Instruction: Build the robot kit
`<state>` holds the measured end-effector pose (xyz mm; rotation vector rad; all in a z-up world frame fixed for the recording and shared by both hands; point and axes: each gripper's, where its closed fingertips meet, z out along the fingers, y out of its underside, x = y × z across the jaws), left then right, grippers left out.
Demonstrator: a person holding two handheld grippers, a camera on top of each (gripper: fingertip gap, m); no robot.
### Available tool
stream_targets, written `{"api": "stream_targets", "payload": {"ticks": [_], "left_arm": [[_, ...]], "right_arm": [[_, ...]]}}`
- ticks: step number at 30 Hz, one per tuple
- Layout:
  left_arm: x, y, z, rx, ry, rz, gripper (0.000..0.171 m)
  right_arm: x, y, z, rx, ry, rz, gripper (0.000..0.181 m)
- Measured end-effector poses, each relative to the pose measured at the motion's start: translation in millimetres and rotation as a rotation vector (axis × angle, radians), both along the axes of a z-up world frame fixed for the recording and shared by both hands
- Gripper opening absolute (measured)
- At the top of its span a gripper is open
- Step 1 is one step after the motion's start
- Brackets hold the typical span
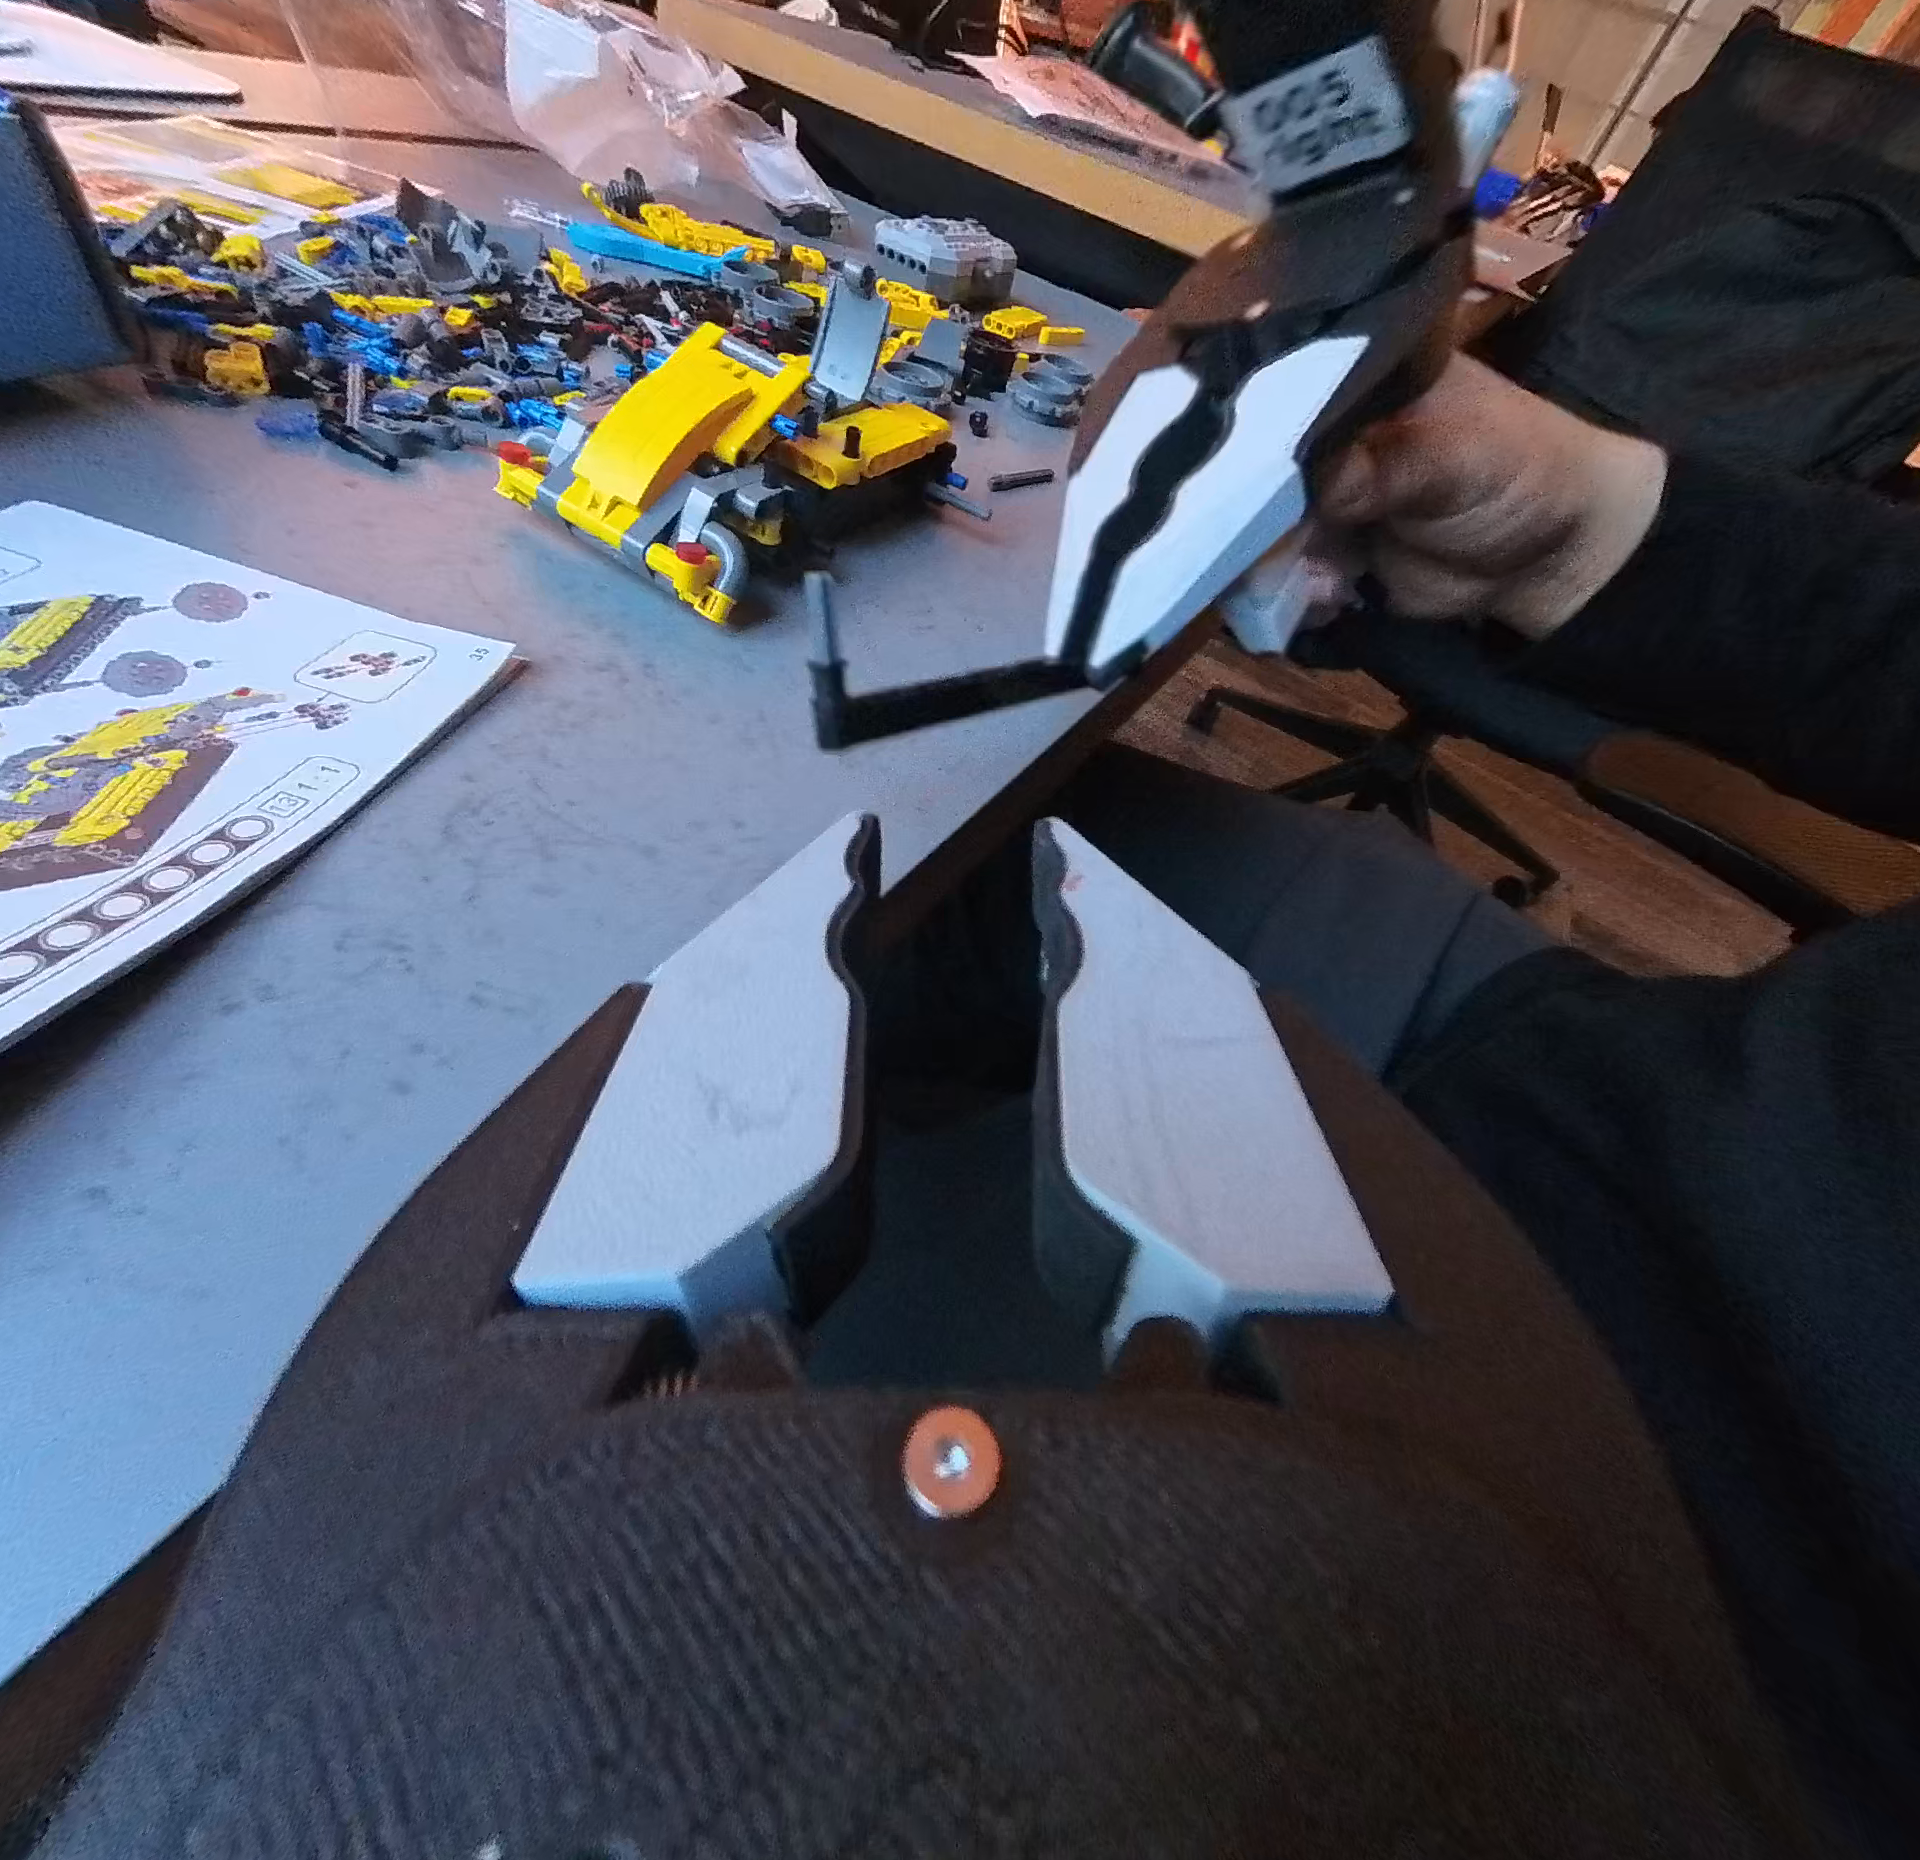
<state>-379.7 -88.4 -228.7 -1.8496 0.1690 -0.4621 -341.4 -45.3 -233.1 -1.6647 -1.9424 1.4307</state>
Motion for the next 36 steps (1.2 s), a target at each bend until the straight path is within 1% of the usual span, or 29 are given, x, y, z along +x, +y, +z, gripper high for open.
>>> {"api": "stream_targets", "payload": {"ticks": [2, 5, 7, 11, 15, 18, 20, 23, 25, 28, 31, 34, 36], "left_arm": [[-1, 0, -1, -0.004, -0.003, 0.005, 0.026], [-4, 1, -3, -0.014, -0.004, 0.014, 0.026], [-4, 2, -4, -0.017, -0.009, 0.015, 0.026], [-1, 8, -7, -0.046, -0.004, -0.003, 0.032], [5, 18, 0, -0.046, 0.006, -0.021, 0.033], [12, 35, 13, -0.041, -0.013, -0.063, 0.033], [13, 51, 18, -0.064, -0.028, -0.088, 0.033], [12, 73, 11, -0.157, -0.064, -0.108, 0.032], [9, 84, 2, -0.196, -0.047, -0.101, 0.032], [19, 90, -6, -0.277, -0.072, -0.139, 0.031], [25, 95, -11, -0.310, -0.048, -0.129, 0.031], [21, 96, -15, -0.318, -0.001, -0.088, 0.024], [10, 90, -20, -0.321, 0.048, -0.037, 0.024]], "right_arm": [[-6, 19, 4, 0.272, 0.098, -0.063, 0.007], [-8, 39, 16, 0.702, 0.255, -0.114, 0.007], [-5, 51, 14, 0.936, 0.268, -0.134, 0.007], [9, 70, -4, 1.187, 0.222, -0.134, 0.007], [22, 90, 3, 1.444, 0.271, -0.167, 0.007], [27, 95, -2, 1.518, 0.293, -0.137, 0.007], [29, 98, -5, 1.550, 0.308, -0.118, 0.007], [30, 103, -3, 1.608, 0.349, -0.103, 0.007], [30, 106, -1, 1.631, 0.375, -0.088, 0.007], [28, 107, 1, 1.646, 0.416, -0.049, 0.007], [24, 104, -2, 1.654, 0.451, -0.001, 0.007], [19, 101, -3, 1.662, 0.477, 0.027, 0.007], [17, 101, -3, 1.664, 0.494, 0.035, 0.006]]}}
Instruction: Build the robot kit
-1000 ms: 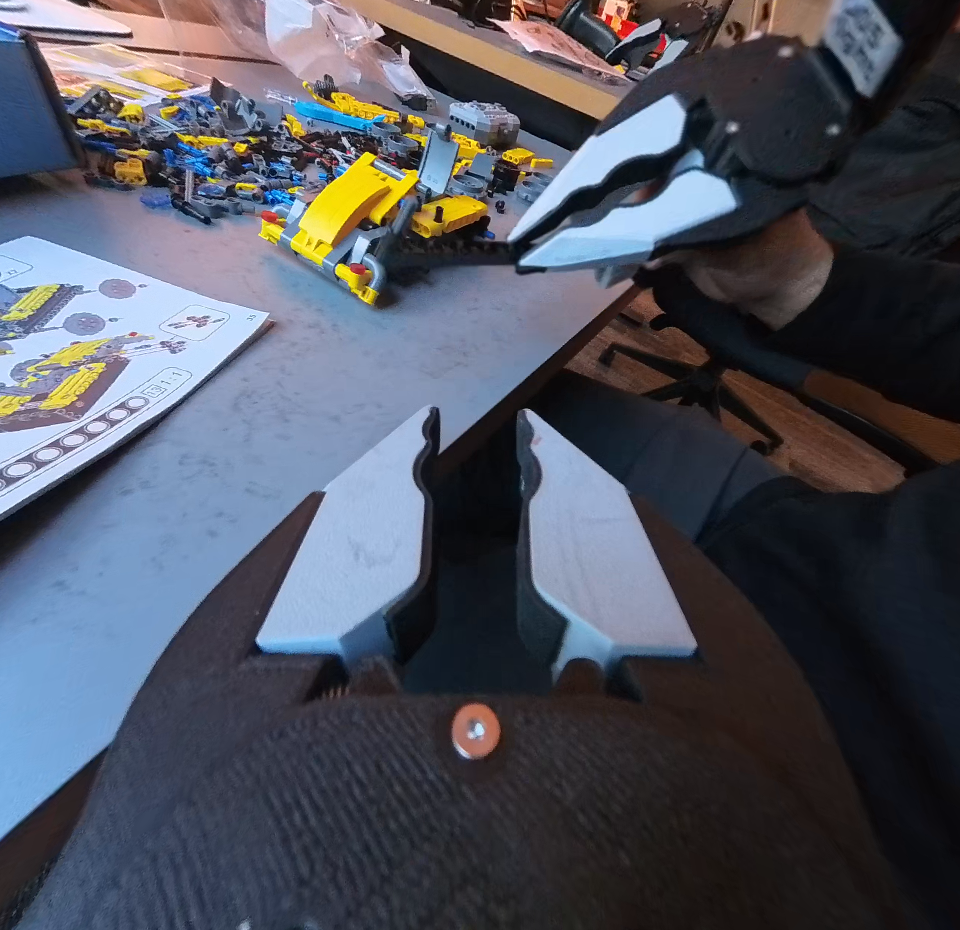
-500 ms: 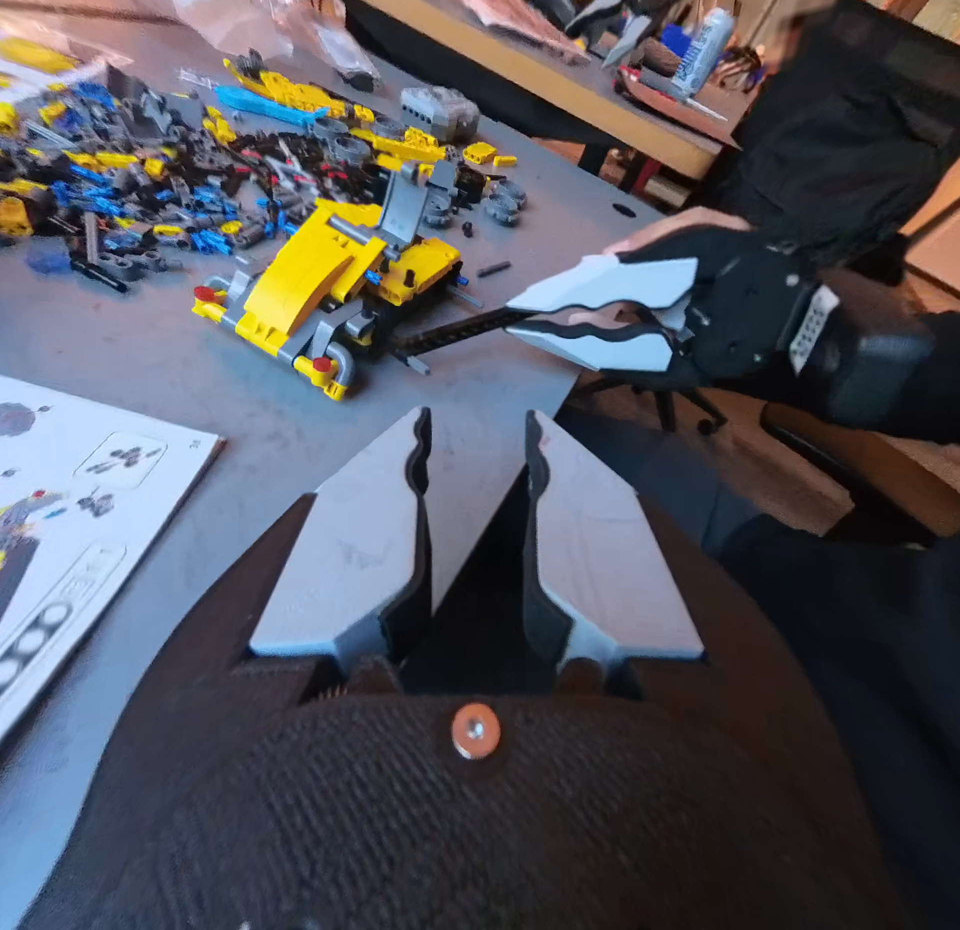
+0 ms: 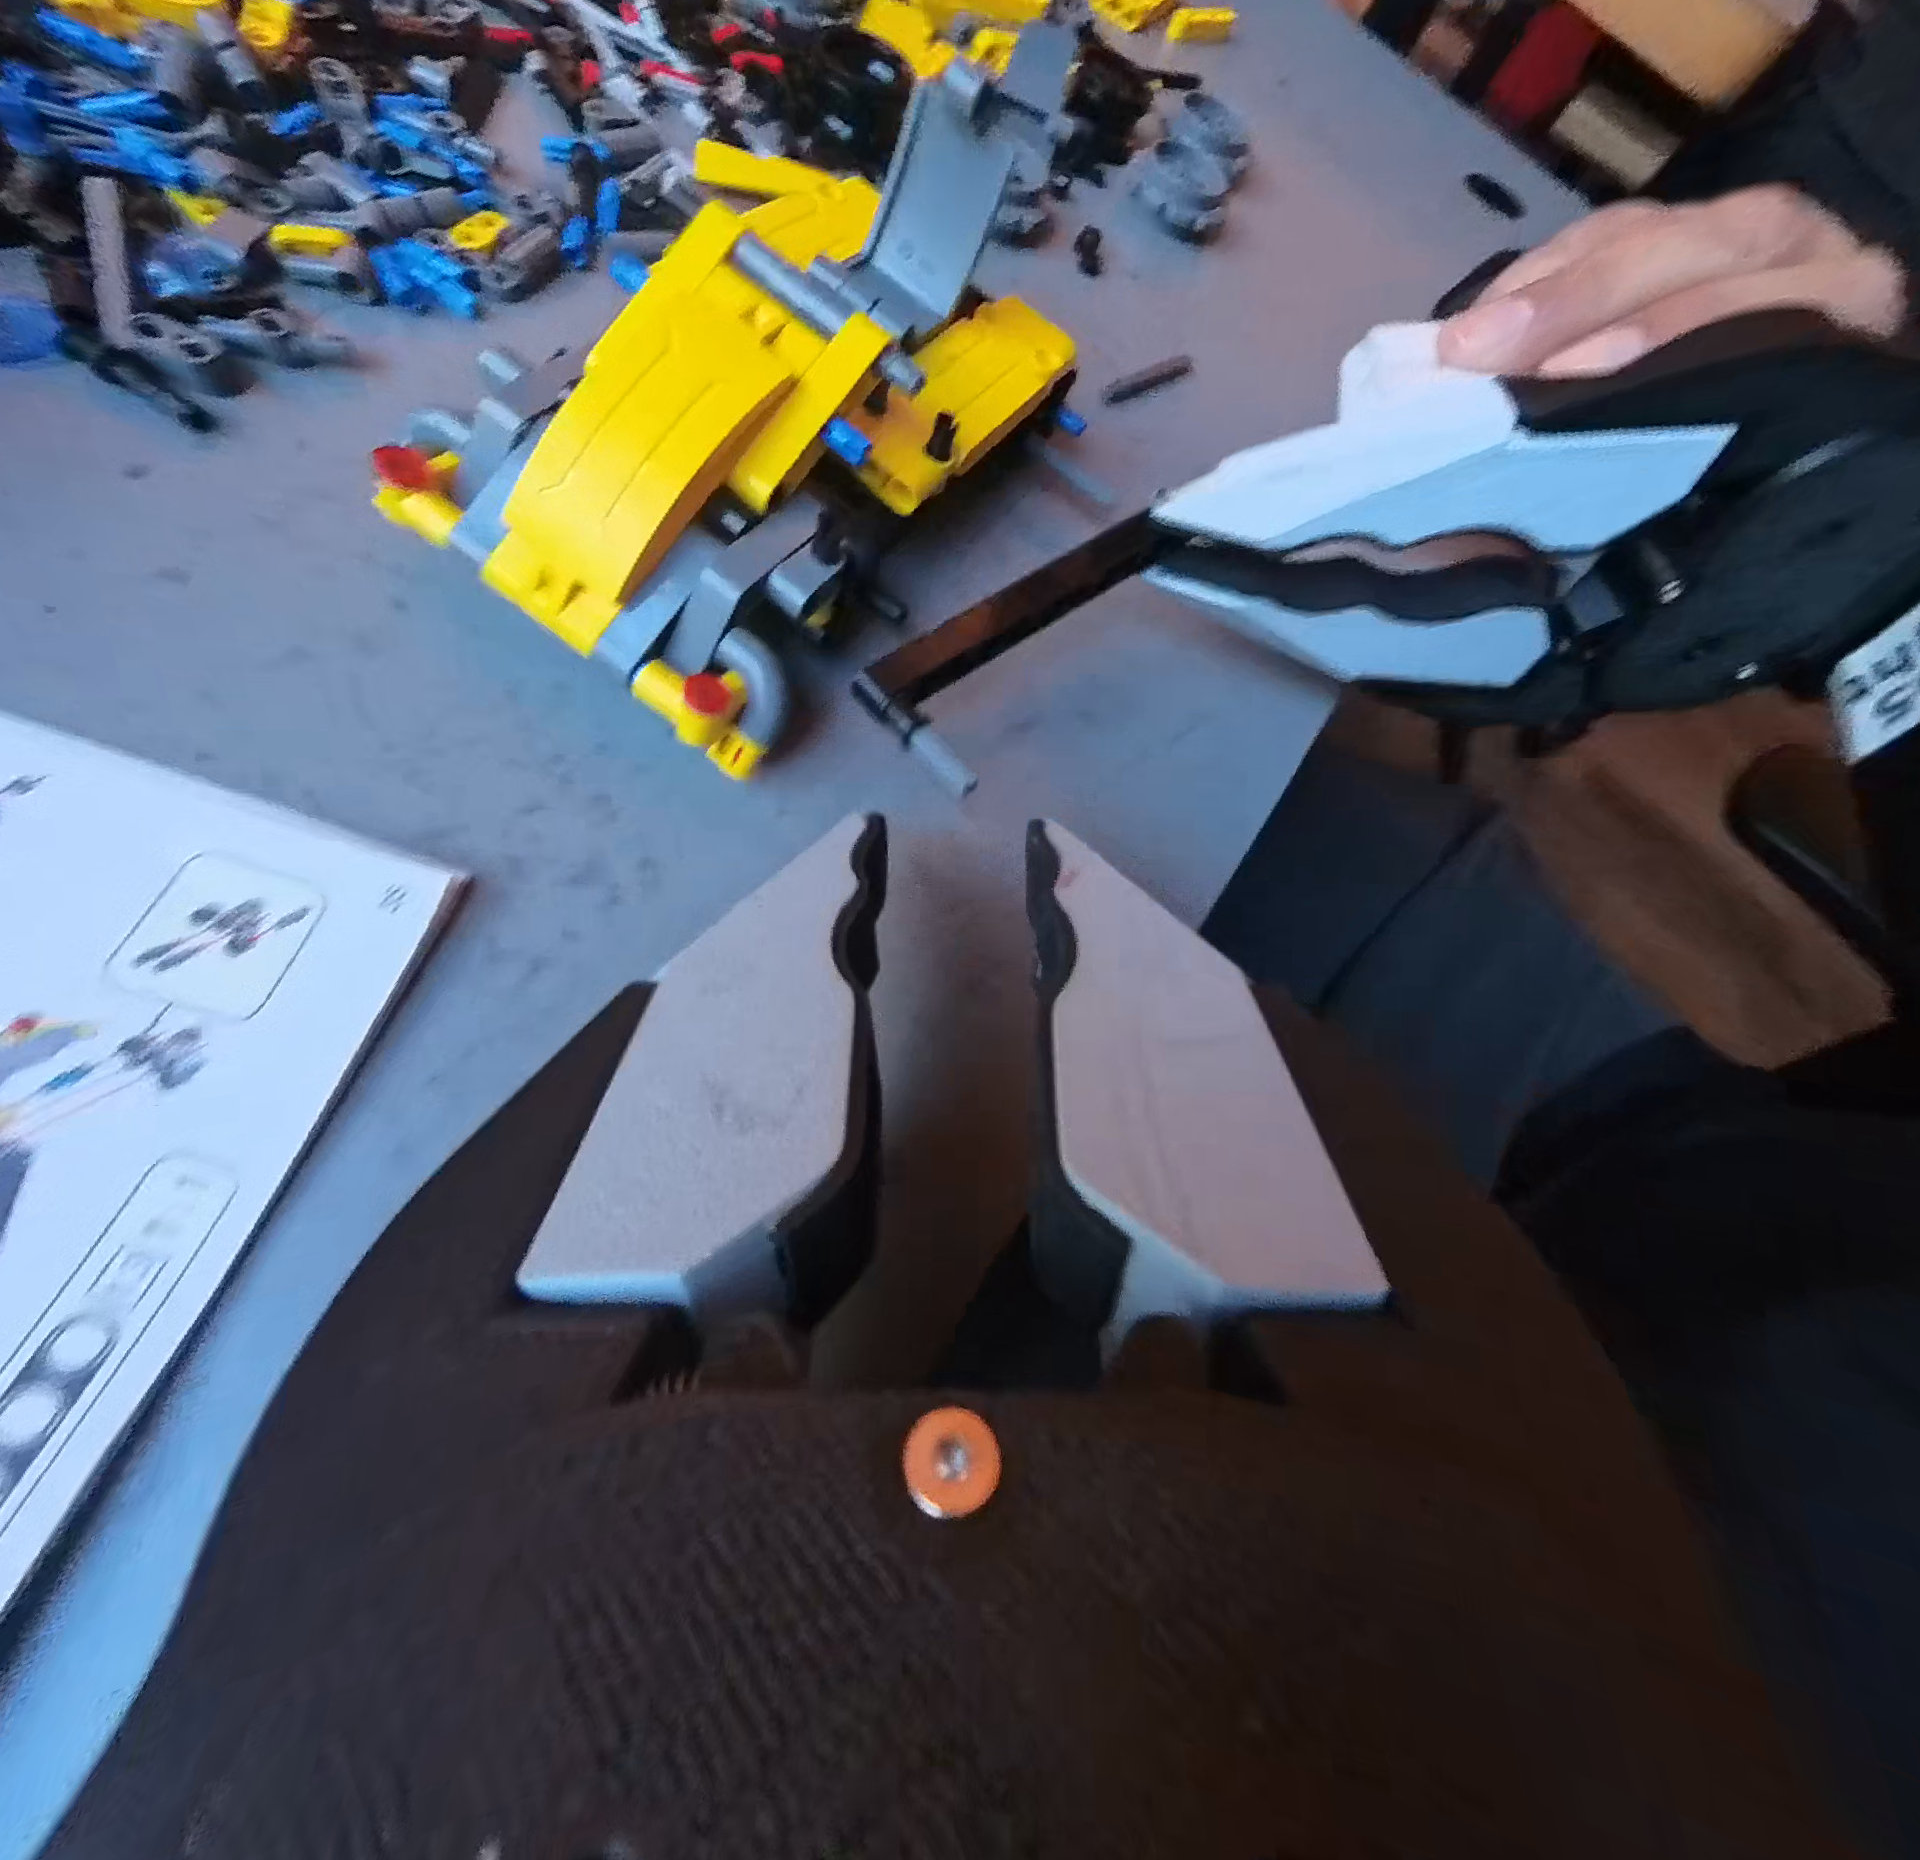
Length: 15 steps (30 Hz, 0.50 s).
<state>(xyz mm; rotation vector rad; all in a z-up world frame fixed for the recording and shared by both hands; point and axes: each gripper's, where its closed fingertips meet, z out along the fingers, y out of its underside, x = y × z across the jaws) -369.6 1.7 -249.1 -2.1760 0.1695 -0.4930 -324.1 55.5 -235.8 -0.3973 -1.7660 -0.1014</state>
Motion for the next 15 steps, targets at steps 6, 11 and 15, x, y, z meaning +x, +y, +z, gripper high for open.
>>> {"api": "stream_targets", "payload": {"ticks": [6, 11, 15], "left_arm": [[-13, -41, 2, 0.136, 0.218, 0.029, 0.040], [-10, -63, 16, 0.295, 0.242, 0.025, 0.042], [-15, -72, 32, 0.400, 0.142, 0.023, 0.037]], "right_arm": [[-2, 11, -4, -0.034, 0.022, 0.008, 0.007], [-5, 15, -4, -0.047, 0.061, -0.011, 0.008], [-6, 13, -3, -0.055, 0.089, -0.013, 0.007]]}}
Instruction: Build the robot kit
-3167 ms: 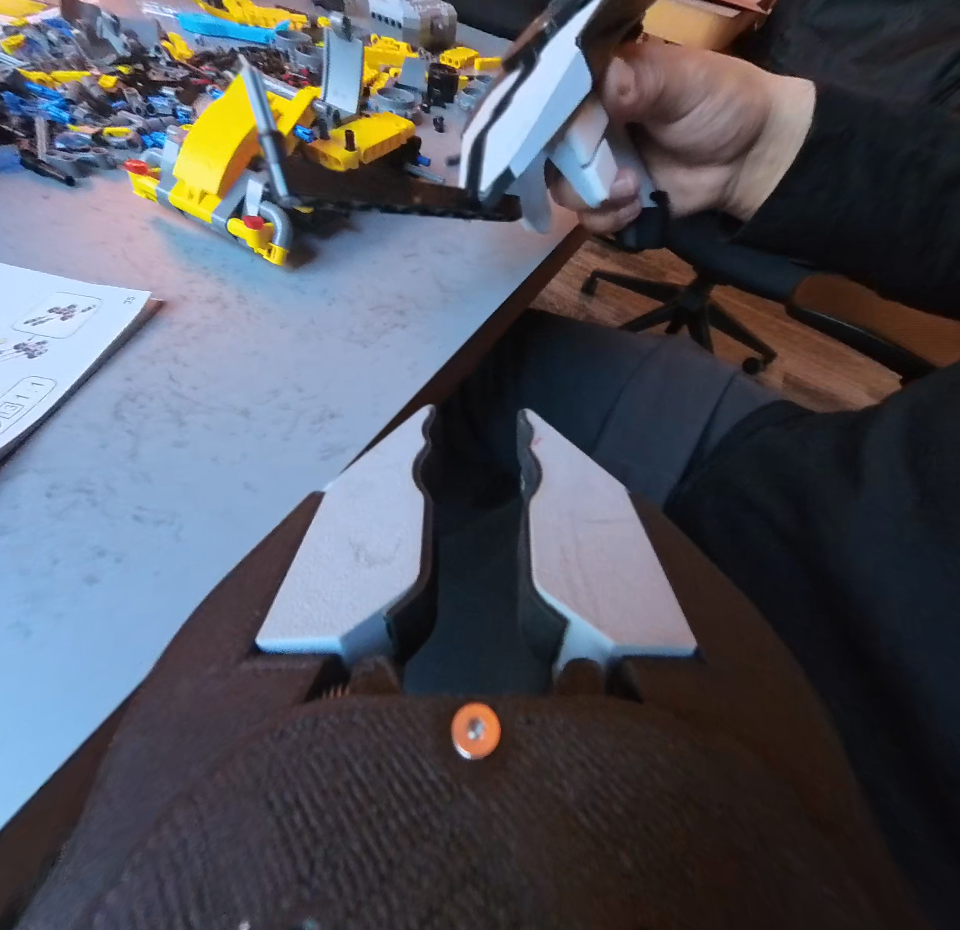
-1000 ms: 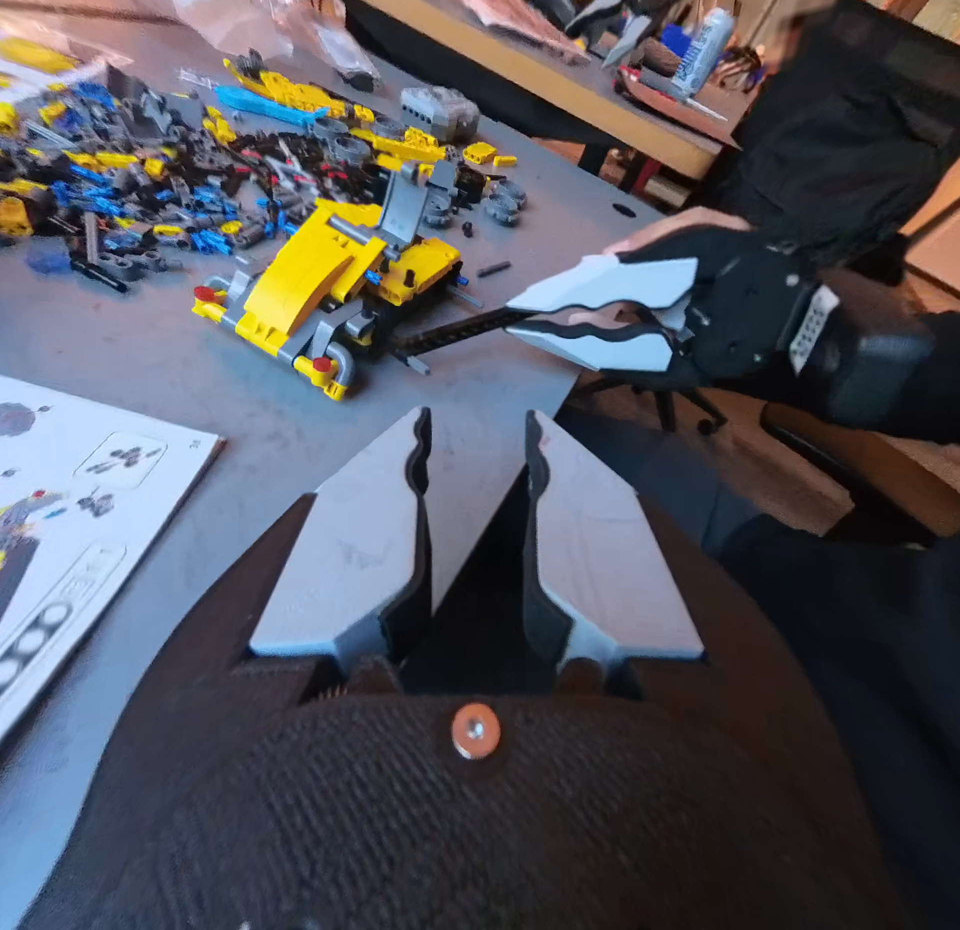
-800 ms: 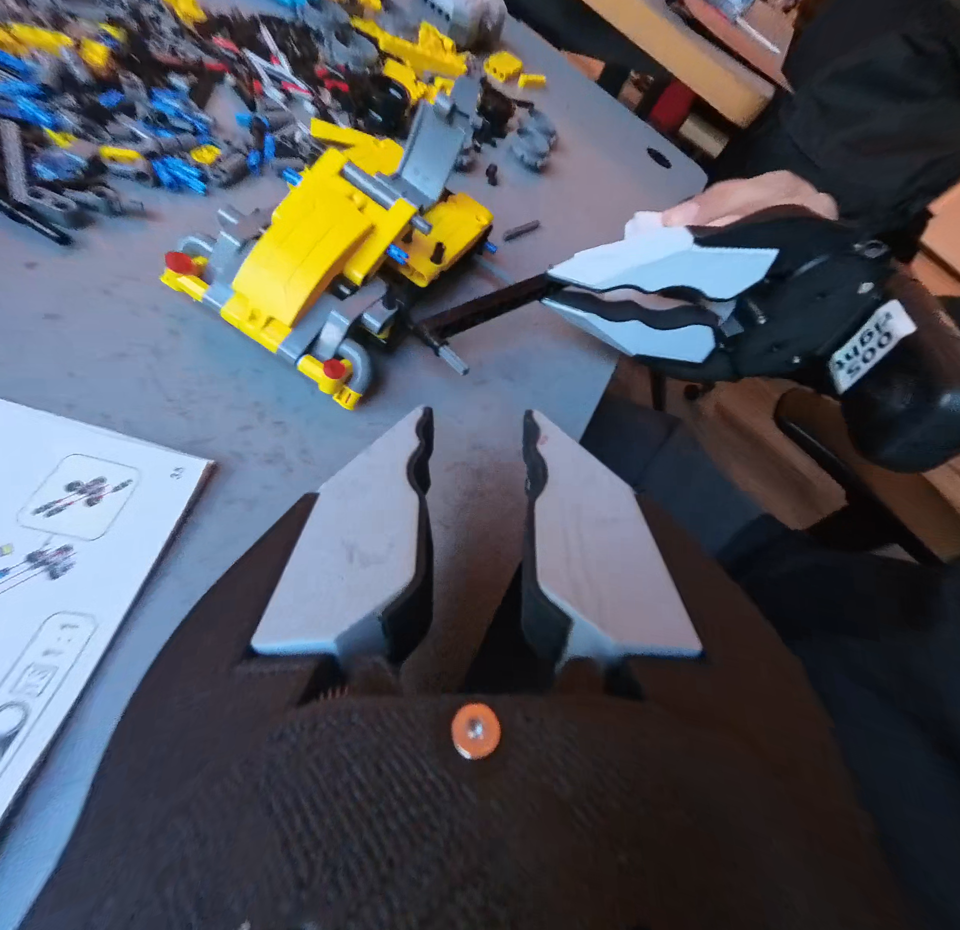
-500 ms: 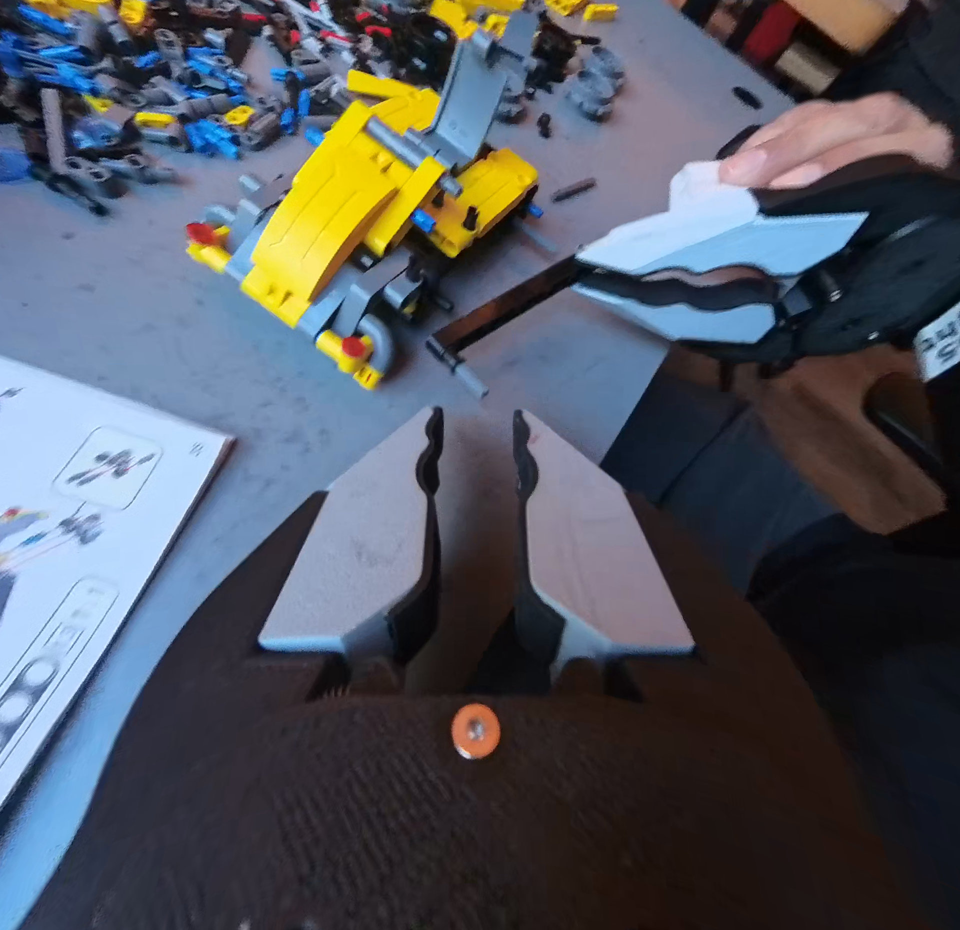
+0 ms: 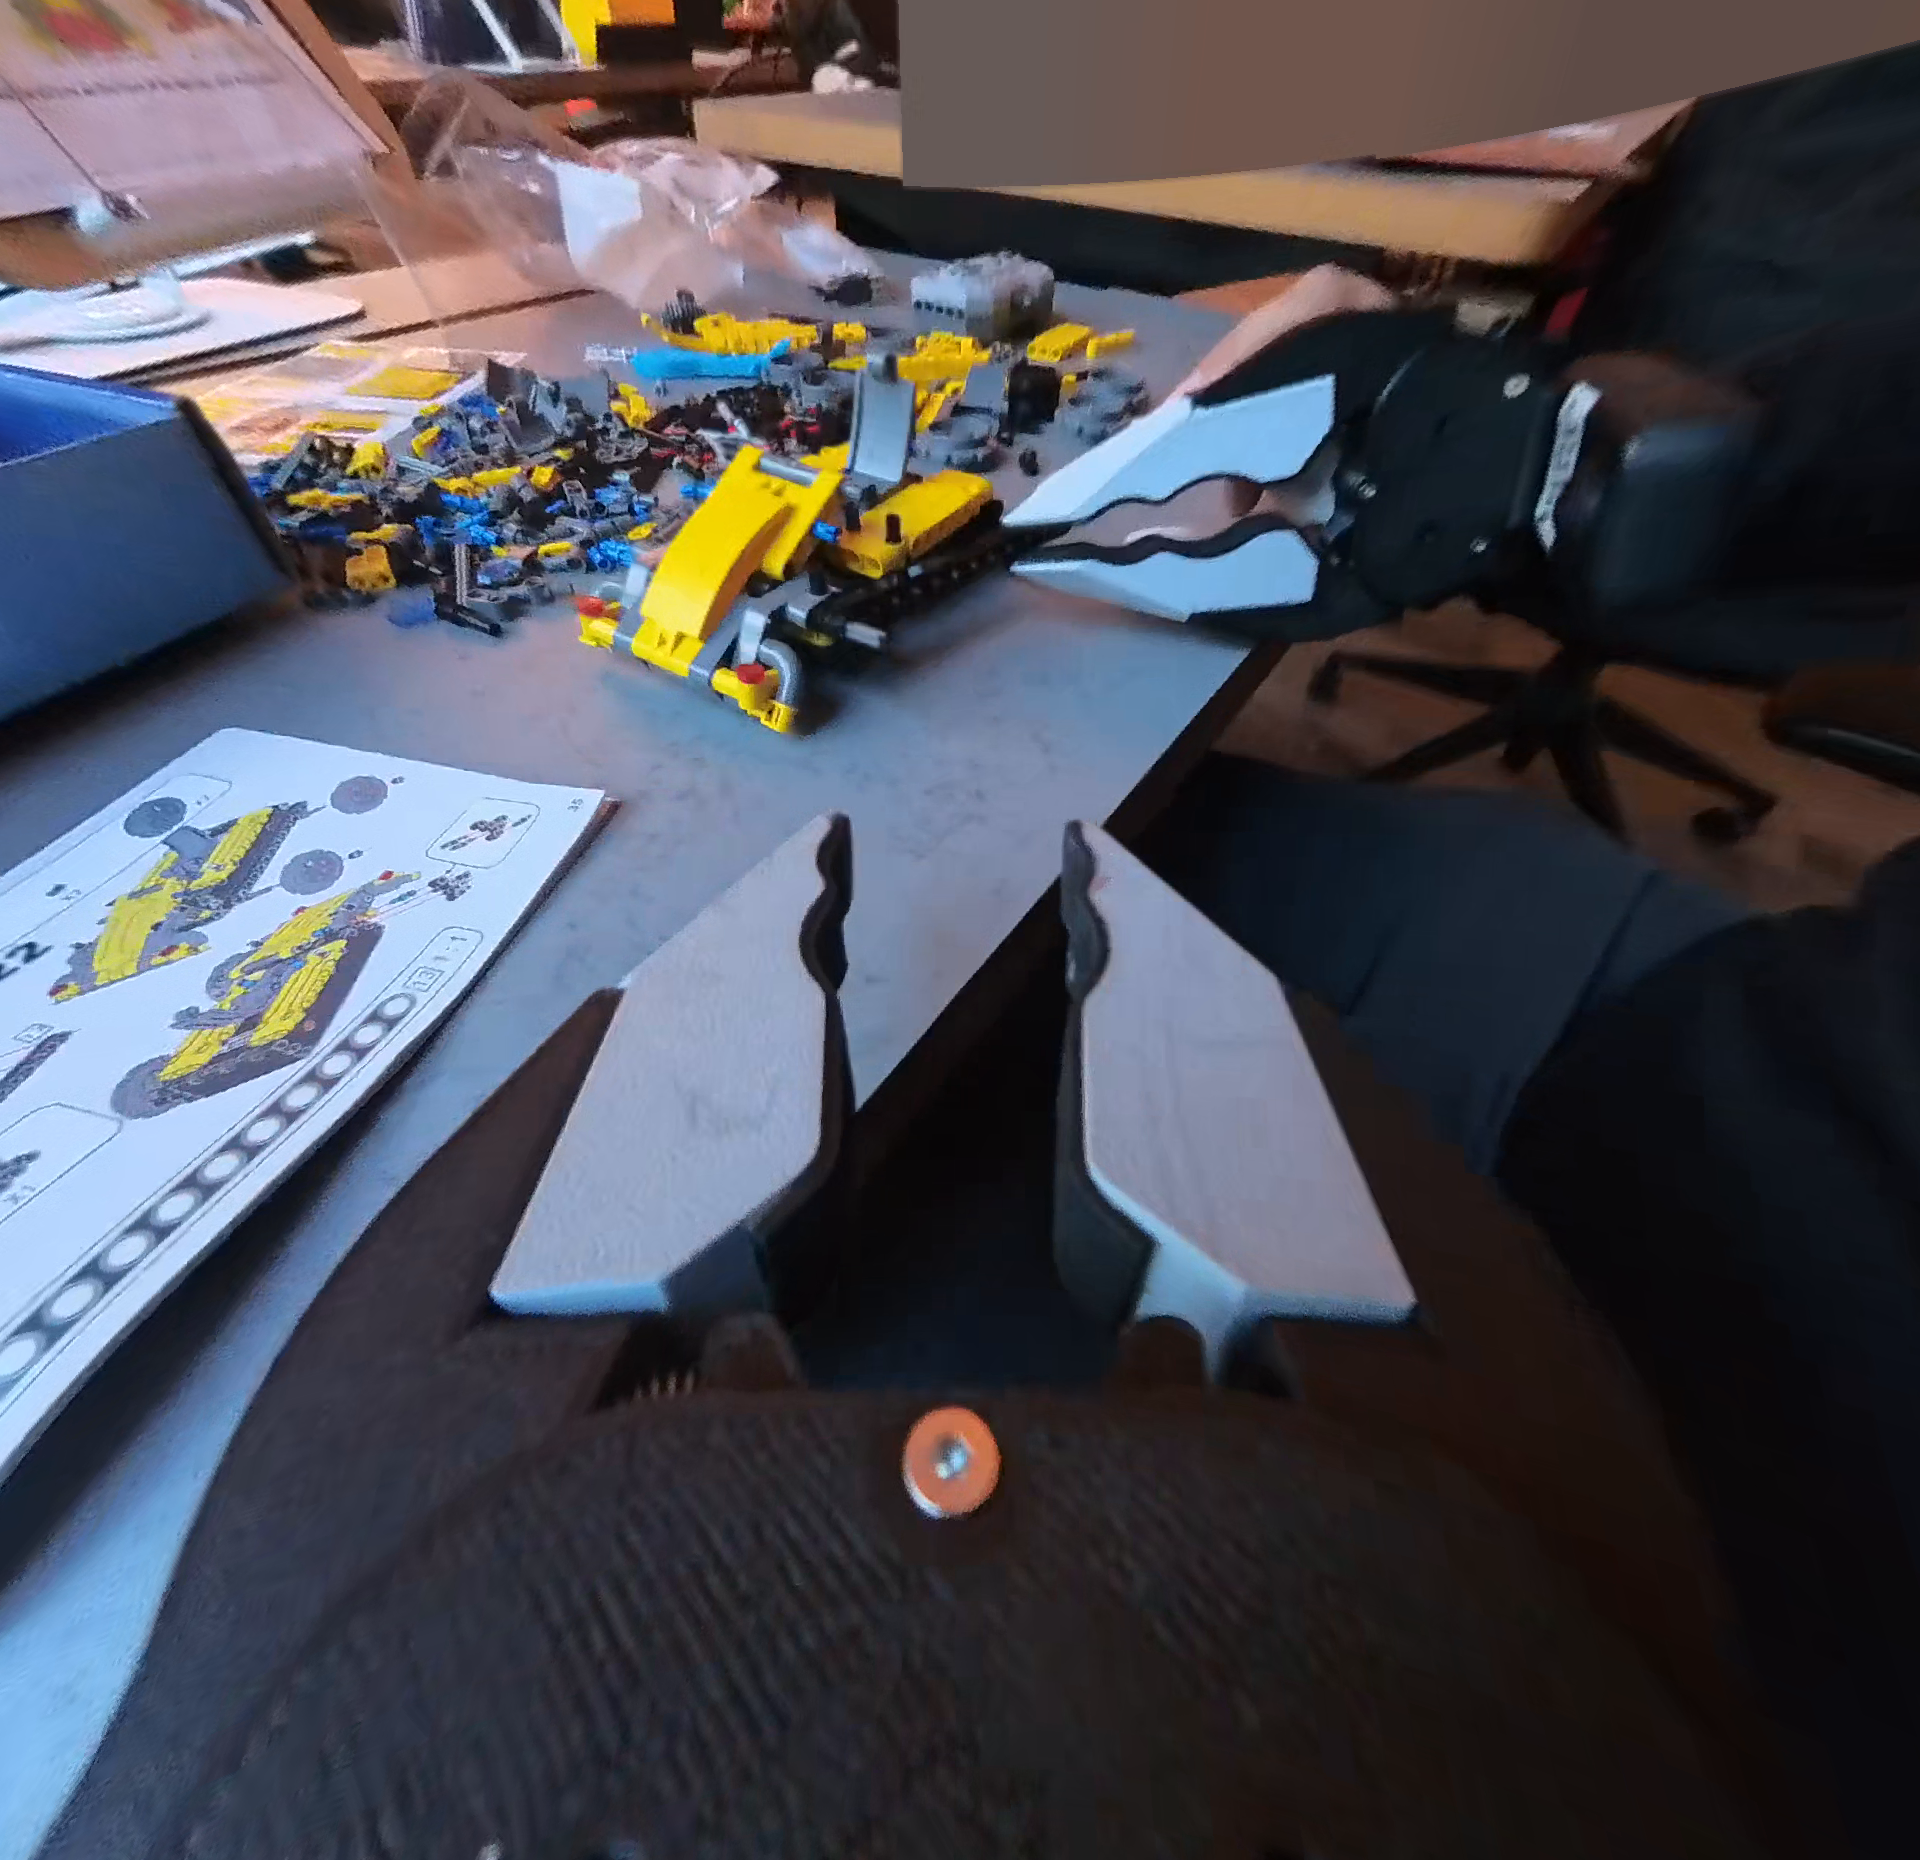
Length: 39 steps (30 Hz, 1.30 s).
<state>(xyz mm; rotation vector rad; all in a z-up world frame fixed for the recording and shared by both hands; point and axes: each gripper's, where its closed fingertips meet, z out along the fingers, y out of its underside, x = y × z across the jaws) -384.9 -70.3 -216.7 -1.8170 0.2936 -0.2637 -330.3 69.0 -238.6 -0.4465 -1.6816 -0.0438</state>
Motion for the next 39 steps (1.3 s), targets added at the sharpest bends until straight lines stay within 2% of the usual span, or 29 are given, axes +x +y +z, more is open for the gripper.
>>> {"api": "stream_targets", "payload": {"ticks": [4, 9, 17, 22, 26, 27, 30, 33, 37, 39], "left_arm": [[-10, -6, 3, 0.030, -0.045, 0.002, 0.031], [-14, -7, -2, 0.002, -0.114, -0.015, 0.030], [-17, -8, -13, -0.065, -0.095, 0.016, 0.021], [-13, -4, -15, -0.084, -0.027, 0.017, 0.028], [-1, 10, -11, -0.105, 0.004, -0.039, 0.046], [-1, 16, -13, -0.137, 0.019, -0.030, 0.045], [-6, 35, -20, -0.247, 0.019, -0.015, 0.028], [-7, 49, -16, -0.257, -0.033, -0.037, 0.029], [-12, 51, -23, -0.208, 0.168, -0.033, 0.035], [-10, 50, -23, -0.181, 0.218, -0.037, 0.034]], "right_arm": [[0, 0, -7, -0.025, -0.034, -0.032, 0.007], [7, 0, -13, -0.054, -0.092, -0.080, 0.007], [10, -8, -6, -0.041, -0.055, -0.056, 0.007], [9, -14, -2, -0.018, -0.032, -0.002, 0.007], [6, -13, 4, 0.013, -0.035, 0.023, 0.007], [5, -13, 6, 0.021, -0.029, 0.030, 0.007], [3, -13, 11, 0.034, -0.016, 0.041, 0.006], [1, -10, 11, 0.032, -0.008, 0.042, 0.007], [-1, -8, 4, 0.020, -0.013, 0.047, 0.007], [-1, -8, 4, 0.025, -0.011, 0.049, 0.007]]}}
